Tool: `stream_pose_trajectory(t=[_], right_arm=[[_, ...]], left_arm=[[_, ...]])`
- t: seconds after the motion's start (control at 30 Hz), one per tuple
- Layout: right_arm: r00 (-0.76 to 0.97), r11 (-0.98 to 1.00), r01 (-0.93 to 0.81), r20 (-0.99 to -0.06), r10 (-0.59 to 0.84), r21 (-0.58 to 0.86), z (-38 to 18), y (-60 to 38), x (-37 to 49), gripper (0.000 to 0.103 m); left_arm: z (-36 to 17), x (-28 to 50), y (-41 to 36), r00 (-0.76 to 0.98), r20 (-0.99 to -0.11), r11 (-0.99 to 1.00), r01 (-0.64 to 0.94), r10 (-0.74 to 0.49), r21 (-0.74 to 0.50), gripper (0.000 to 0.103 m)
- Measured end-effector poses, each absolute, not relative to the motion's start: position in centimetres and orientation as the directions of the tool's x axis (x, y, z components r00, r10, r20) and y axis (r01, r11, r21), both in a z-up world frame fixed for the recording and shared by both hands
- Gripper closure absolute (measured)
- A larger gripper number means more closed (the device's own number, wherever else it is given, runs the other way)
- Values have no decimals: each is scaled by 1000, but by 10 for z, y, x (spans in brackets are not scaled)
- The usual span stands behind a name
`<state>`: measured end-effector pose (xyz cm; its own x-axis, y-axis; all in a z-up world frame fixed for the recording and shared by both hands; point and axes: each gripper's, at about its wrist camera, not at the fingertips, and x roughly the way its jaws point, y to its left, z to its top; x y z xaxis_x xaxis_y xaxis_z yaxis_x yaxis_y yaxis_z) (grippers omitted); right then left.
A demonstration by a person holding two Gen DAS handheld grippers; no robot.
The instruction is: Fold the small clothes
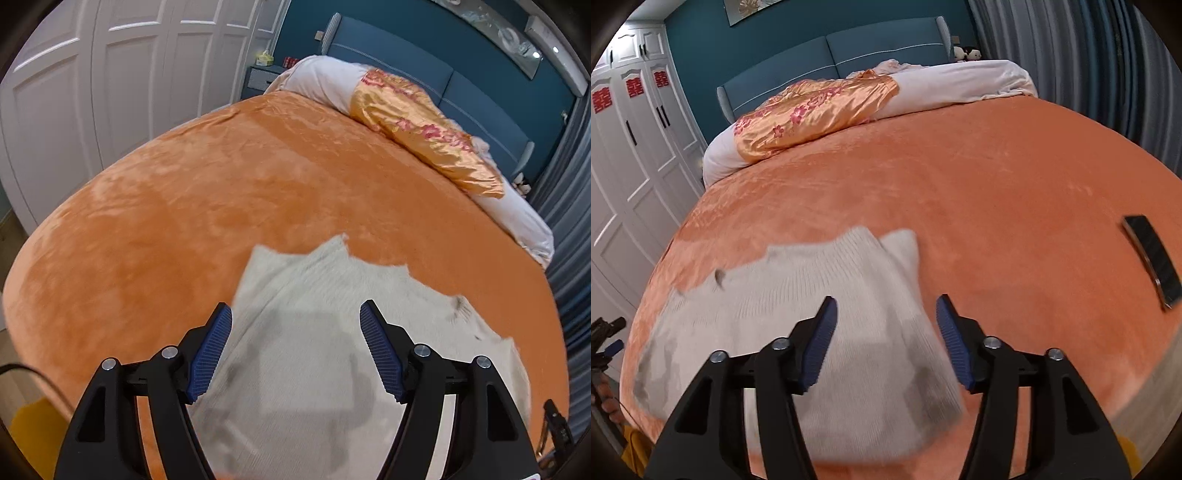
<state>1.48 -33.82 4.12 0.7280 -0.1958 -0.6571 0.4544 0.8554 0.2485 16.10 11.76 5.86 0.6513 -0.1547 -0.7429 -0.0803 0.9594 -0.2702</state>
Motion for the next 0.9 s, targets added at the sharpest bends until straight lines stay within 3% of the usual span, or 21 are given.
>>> stream_pose_trajectory(t=[0.07,0.2,0.3,0.33,0.37,0.4,0.43,0.5,0.6,0.67,0.73,0.83,0.9], right_arm=[[727,854,464,-653,-214,236,35,-342,34,38],[700,847,479,-682,-212,229,16,-352,62,38],[688,849,478,-697,-202,225,6,-355,76,40],[681,855,470,-707,-191,222,2,-356,84,45],[672,862,460,-718,-181,213,-1,-355,91,61],[666,869,451,-726,-174,205,-3,-354,95,87],[657,880,434,-736,-163,192,-4,-352,102,96],[694,886,412,-704,-154,212,7,-350,101,97],[832,868,362,-538,-136,340,55,-355,76,97],[863,852,368,-477,-165,371,71,-362,63,97],[825,847,416,-530,-198,331,56,-370,70,97],[645,813,514,-748,-155,275,-15,-392,100,97],[633,819,512,-758,-157,258,-22,-388,97,94]], left_arm=[[43,179,108,629,-765,965,-87,-139,-247,32],[8,214,102,554,-821,961,-125,-139,-247,32],[-10,229,106,527,-836,949,-158,-151,-271,38],[-11,232,106,528,-837,951,-158,-146,-266,49],[-11,234,106,528,-835,951,-151,-152,-269,57],[-11,237,105,526,-833,950,-138,-170,-282,79],[-10,239,106,524,-832,948,-131,-183,-291,95],[2,241,107,544,-816,944,-124,-193,-306,97],[35,233,112,637,-744,935,-101,-202,-340,98],[49,230,116,674,-713,932,-101,-193,-348,98],[39,239,111,660,-737,954,-107,-142,-279,98],[-12,258,102,546,-833,974,-126,-90,-188,97],[-26,257,98,528,-846,980,-120,-74,-161,94]])
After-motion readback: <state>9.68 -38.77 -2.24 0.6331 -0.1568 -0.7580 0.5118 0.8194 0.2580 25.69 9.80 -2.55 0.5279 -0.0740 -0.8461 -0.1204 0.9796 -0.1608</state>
